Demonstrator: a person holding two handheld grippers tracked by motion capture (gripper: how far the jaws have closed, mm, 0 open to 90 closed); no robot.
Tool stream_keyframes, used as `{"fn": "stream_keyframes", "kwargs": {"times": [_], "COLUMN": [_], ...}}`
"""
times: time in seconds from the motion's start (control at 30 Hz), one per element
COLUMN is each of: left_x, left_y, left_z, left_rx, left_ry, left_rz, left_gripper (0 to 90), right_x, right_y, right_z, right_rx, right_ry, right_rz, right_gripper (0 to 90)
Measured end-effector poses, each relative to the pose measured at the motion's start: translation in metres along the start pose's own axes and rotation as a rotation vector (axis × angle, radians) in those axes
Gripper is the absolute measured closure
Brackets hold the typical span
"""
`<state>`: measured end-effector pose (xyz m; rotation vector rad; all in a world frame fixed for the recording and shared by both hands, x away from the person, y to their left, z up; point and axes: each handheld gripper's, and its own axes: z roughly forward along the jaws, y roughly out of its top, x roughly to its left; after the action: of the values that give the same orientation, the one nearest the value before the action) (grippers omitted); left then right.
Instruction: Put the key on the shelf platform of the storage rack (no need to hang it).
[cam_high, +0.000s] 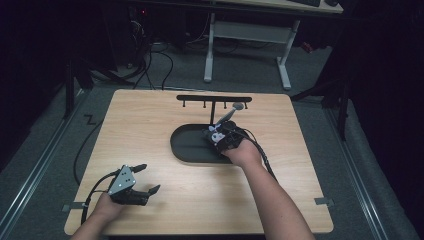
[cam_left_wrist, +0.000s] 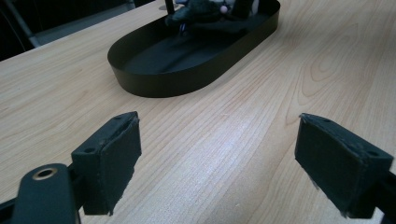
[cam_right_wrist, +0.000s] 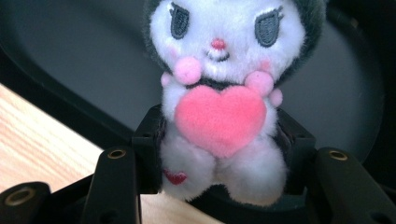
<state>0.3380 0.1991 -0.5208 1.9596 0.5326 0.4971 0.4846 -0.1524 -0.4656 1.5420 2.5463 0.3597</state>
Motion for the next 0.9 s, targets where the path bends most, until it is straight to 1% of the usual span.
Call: {"fn": "stream_keyframes", "kwargs": {"times": [0.03,0.07,0.13,0.2,0.27,0.33,0.4,0.5,0.53,0.6,0.63,0.73,0.77,0.8,0.87,0.9], "left_x": [0.0,0.0,0.0,0.0,0.0,0.0,0.0,0.0,0.0,-0.001,-0.001,0.0,0.0,-0.001,-0.001,-0.001], "left_y": [0.0,0.0,0.0,0.0,0.0,0.0,0.0,0.0,0.0,0.0,0.0,0.0,0.0,0.0,0.0,0.0], "left_z": [0.0,0.0,0.0,0.0,0.0,0.0,0.0,0.0,0.0,0.001,0.001,0.001,0.001,0.001,0.001,0.001], "left_rx": [0.0,0.002,0.004,0.005,0.004,0.004,0.002,0.005,0.006,0.006,0.005,0.008,0.01,0.008,0.009,0.008], "left_ry": [0.0,0.001,0.0,0.002,0.002,0.002,0.001,0.002,0.001,0.003,0.003,0.003,0.004,0.003,0.002,0.005], "left_rz": [0.0,0.0,0.0,0.0,0.001,0.0,-0.002,-0.002,0.001,0.006,0.006,0.004,0.003,0.005,0.01,0.01], "left_gripper": [15.4,15.4,15.4,15.4,15.4,15.4,15.4,15.4,15.4,15.4,15.4,15.4,15.4,15.4,15.4,15.4], "right_x": [0.0,-0.001,-0.002,-0.003,-0.005,-0.006,-0.009,-0.012,-0.013,-0.014,-0.014,-0.014,-0.015,-0.016,-0.017,-0.018], "right_y": [-0.002,-0.004,-0.008,-0.011,-0.014,-0.017,-0.019,-0.021,-0.022,-0.022,-0.023,-0.025,-0.027,-0.029,-0.03,-0.031], "right_z": [0.0,0.0,0.0,-0.001,-0.001,-0.002,-0.004,-0.007,-0.008,-0.008,-0.008,-0.008,-0.008,-0.007,-0.006,-0.006], "right_rx": [0.012,0.015,0.01,0.013,0.014,0.014,0.011,0.005,0.001,0.008,0.008,0.007,0.007,0.013,0.014,0.008], "right_ry": [-0.001,-0.008,-0.004,0.004,0.001,0.006,0.003,-0.001,0.005,0.002,-0.001,0.002,0.002,0.004,0.003,0.009], "right_rz": [0.012,0.002,0.005,0.029,0.017,0.025,0.025,0.039,0.038,0.037,0.026,0.028,0.03,0.045,0.042,0.05], "right_gripper": [47.3,47.3,47.3,47.3,47.3,47.2,47.2,47.2,47.2,47.2,47.2,47.2,47.1,47.1,47.0,46.9]}}
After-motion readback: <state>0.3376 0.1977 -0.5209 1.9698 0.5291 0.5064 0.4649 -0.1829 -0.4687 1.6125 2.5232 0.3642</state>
